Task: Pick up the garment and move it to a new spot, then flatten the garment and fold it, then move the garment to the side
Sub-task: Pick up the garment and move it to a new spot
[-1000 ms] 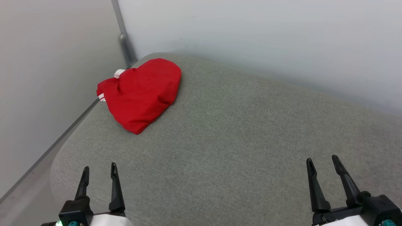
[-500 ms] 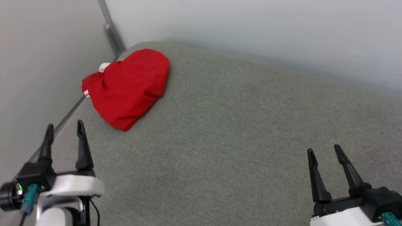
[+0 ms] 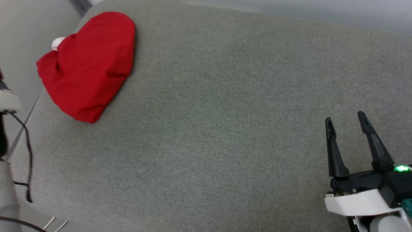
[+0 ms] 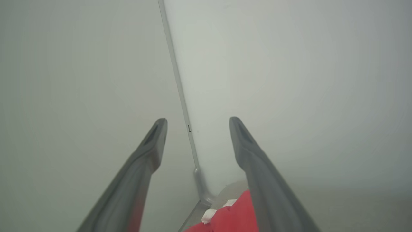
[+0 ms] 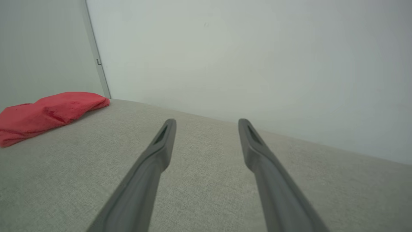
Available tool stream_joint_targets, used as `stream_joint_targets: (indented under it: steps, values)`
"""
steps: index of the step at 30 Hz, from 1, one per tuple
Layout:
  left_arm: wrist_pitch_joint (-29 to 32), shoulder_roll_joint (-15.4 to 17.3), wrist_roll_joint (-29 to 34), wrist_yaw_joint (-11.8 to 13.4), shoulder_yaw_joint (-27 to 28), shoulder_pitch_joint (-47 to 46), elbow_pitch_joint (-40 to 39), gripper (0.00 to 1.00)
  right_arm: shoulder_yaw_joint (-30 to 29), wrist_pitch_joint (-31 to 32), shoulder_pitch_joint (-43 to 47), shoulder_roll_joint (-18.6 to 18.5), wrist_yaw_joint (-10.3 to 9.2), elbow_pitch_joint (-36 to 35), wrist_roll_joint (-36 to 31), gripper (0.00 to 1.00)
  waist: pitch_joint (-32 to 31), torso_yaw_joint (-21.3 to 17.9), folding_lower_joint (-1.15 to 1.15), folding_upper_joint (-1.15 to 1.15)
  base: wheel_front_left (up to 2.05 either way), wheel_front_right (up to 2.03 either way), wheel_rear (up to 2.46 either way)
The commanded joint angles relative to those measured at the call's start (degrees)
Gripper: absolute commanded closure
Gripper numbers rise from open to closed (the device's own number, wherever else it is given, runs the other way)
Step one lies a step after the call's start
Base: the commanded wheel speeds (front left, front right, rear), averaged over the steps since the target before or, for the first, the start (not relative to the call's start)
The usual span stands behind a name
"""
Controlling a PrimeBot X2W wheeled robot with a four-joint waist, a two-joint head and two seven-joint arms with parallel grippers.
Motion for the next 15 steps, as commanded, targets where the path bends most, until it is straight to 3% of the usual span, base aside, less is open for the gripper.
stream_joint_targets:
  steps: [1, 6, 7, 13, 14, 15]
  values:
    - [-0.2, 1.3, -0.3, -0.3, 0.5, -1.6, 1.0, 0.0, -0.1, -0.1, -1.4, 0.0, -0.02, -0.5, -0.4, 0.0, 3.6, -2.0, 0.0, 0.0, 0.0, 0.0, 0.0]
    - [0.0, 7.8, -2.6, -1.3, -0.3, -9.6, 10.2, 0.0, -0.8, -0.1, -3.5, 0.0, -0.02, -2.8, -2.1, 0.0, 8.2, -3.3, 0.0, 0.0, 0.0, 0.0, 0.0]
    - [2.7, 10.8, -5.0, -1.6, -2.3, -12.9, 15.2, 0.0, -1.0, -0.1, -4.5, -0.2, -0.02, -4.2, -2.9, 0.0, 10.7, -3.8, 0.0, 0.0, 0.0, 0.0, 0.0]
    - [11.6, 16.3, -15.7, -1.6, -12.5, -17.5, 19.1, 0.0, -1.3, -0.1, -5.9, -1.2, -0.02, -6.7, -3.5, 0.0, 14.6, -4.1, 0.0, 0.0, 0.0, 0.0, 0.0]
    - [17.4, 18.6, -22.5, -1.6, -18.3, -19.0, 18.5, 0.0, -1.2, -0.1, -6.4, -1.5, -0.02, -7.7, -4.0, 0.0, 16.1, -4.3, 0.0, 0.0, 0.0, 0.0, 0.0]
    - [19.5, 19.5, -24.8, -1.7, -20.1, -19.4, 18.2, 0.0, -1.1, -0.1, -6.6, -1.6, -0.02, -8.0, -4.1, 0.0, 16.6, -4.3, 0.0, 0.0, 0.0, 0.0, 0.0]
